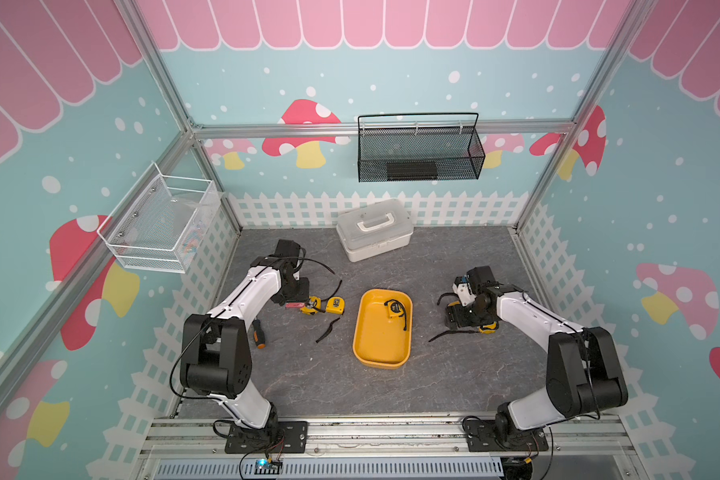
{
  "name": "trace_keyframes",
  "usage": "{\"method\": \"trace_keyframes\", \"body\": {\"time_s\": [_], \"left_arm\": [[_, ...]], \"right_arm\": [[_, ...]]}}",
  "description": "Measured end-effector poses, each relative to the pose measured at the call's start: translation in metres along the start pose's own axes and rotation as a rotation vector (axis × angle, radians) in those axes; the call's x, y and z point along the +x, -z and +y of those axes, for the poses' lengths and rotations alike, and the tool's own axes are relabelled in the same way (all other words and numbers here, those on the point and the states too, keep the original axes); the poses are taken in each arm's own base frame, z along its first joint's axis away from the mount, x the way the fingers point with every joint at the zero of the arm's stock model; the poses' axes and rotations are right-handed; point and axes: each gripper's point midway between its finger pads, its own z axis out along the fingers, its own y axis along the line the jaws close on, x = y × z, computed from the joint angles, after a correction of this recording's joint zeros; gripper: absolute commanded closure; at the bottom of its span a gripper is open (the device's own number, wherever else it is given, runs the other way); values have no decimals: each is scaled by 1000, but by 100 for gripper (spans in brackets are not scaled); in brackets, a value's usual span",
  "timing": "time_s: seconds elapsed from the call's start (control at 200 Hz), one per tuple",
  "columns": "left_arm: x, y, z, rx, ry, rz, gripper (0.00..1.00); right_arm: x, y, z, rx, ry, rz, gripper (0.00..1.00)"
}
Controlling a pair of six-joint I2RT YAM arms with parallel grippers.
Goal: Take the tape measure out of the storage box
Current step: Place the tape measure at the center of the board.
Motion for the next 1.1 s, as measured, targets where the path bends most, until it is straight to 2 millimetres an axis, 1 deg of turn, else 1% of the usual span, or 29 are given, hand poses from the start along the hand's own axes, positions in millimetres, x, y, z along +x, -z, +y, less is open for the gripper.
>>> {"method": "trace_keyframes", "body": {"time_s": [0.275, 0.6, 0.75, 0.971, 1.101], "left_arm": [[36, -24, 4, -12, 23, 96, 42], [60, -41, 8, -35, 63, 151, 42], [67, -46, 10, -48, 76, 169, 42], [69, -53, 13, -66, 87, 175, 41], [68, -54, 13, -69, 90, 172, 35]], "right_arm": [[-1, -2, 0, -3, 5, -2, 10], [0, -6, 0, -6, 11, 9, 10], [1, -8, 0, -6, 13, 15, 10], [1, -8, 0, -7, 14, 15, 10], [1, -8, 0, -7, 14, 15, 10]]}}
